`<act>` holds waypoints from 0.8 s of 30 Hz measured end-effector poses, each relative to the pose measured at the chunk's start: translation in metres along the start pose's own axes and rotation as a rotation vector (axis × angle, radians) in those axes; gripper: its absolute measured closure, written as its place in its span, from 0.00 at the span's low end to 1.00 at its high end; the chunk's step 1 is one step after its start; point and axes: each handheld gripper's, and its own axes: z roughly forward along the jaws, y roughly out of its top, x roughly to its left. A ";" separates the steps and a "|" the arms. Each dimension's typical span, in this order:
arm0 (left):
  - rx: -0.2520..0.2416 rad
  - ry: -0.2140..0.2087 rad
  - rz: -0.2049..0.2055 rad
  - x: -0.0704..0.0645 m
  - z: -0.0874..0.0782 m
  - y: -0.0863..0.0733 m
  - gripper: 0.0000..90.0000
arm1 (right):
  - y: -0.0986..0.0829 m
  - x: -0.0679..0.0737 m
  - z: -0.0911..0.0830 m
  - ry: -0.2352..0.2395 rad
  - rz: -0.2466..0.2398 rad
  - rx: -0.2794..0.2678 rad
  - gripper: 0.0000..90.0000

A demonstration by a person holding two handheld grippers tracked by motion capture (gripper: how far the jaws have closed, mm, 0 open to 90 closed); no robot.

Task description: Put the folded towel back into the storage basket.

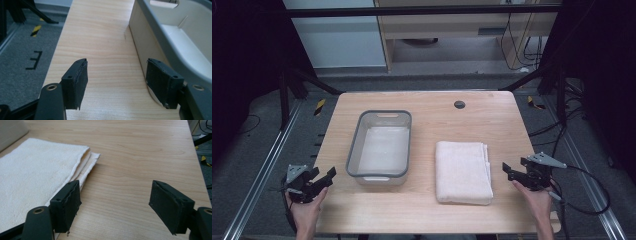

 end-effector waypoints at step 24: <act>-0.074 -0.132 0.047 -0.042 -0.023 0.025 0.42 | 0.016 0.004 -0.011 0.040 -0.027 -0.051 0.31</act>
